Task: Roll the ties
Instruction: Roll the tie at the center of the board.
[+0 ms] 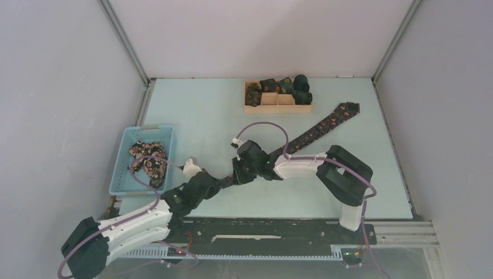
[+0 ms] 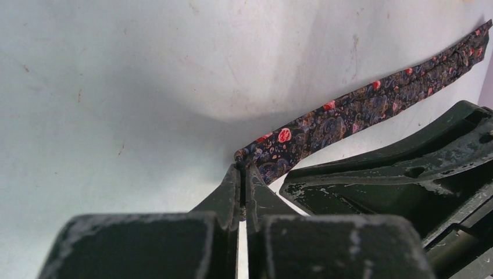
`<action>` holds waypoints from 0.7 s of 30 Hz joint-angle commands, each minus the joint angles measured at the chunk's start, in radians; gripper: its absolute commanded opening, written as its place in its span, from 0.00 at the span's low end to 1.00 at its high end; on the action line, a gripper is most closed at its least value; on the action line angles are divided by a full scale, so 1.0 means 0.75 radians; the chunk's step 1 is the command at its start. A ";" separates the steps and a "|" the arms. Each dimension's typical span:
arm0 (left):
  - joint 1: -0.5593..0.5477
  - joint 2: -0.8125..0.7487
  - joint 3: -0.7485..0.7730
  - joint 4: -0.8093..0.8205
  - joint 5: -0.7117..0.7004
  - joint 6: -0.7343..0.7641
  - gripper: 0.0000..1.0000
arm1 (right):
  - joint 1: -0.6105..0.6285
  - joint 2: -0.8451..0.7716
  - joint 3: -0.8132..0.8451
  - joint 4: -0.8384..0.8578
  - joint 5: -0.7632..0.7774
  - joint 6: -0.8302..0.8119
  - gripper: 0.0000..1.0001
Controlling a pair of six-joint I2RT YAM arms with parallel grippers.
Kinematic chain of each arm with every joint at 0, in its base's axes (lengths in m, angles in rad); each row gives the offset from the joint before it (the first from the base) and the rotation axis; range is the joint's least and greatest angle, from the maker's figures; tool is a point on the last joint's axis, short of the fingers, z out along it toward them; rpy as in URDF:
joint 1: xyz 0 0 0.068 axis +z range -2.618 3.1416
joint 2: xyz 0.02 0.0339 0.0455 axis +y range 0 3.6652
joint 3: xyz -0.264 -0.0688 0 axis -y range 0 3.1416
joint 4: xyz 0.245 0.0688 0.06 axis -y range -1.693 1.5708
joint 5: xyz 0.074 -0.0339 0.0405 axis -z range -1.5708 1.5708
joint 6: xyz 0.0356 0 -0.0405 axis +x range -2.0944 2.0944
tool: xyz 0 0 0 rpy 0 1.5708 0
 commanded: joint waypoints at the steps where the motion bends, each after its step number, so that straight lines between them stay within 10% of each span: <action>1: 0.008 -0.016 0.022 -0.022 -0.052 0.032 0.00 | 0.004 -0.023 0.071 0.040 0.001 -0.005 0.17; 21: 0.007 -0.035 0.093 -0.073 -0.050 0.046 0.00 | 0.029 0.150 0.181 -0.088 0.037 -0.028 0.14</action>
